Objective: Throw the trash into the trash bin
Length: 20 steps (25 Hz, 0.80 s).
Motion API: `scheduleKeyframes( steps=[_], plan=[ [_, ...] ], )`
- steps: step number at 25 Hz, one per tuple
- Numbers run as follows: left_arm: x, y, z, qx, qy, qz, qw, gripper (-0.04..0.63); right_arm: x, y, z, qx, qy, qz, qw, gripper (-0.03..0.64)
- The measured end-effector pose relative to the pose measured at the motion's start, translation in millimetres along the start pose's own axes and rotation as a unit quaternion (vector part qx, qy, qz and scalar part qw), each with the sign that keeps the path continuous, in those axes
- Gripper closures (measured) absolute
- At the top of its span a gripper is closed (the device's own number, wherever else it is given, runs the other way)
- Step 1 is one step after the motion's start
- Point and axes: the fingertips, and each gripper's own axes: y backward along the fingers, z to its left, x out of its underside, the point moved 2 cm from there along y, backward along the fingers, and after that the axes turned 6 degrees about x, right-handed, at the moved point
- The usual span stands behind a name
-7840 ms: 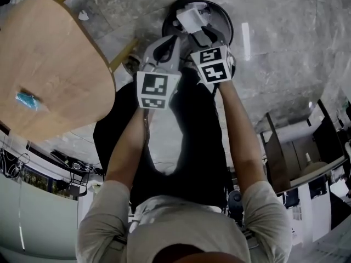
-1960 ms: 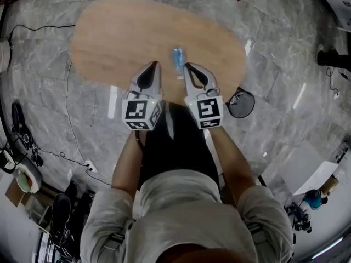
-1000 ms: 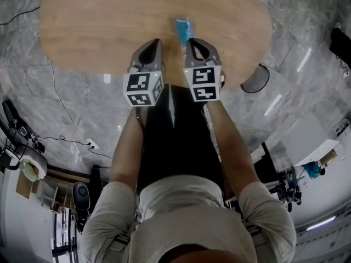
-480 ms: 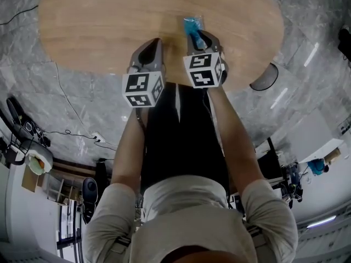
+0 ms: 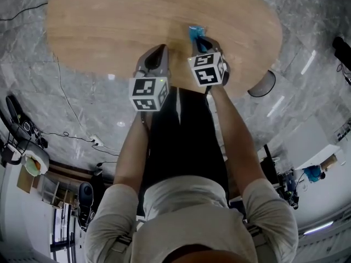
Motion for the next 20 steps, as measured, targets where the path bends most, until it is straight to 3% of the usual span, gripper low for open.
scheduleKeyframes(
  steps=[10,15,20],
  plan=[
    [-84.1,60.1,-37.1,-0.010,-0.012,-0.055,0.9984,0.577,-98.9,136.4,3.7,-0.009,0.013,-0.110,0.994,0.593],
    [-144.8,99.3,-61.9,-0.010,-0.036,-0.105,0.9937,0.578,-158.8,205.7,6.6,0.000,0.016,-0.187,0.982,0.592],
    [-187.1,135.5,-88.1,-0.008,-0.040,-0.137,0.9898,0.577,-189.0,271.0,3.4,0.012,0.009,-0.237,0.971,0.592]
  ],
)
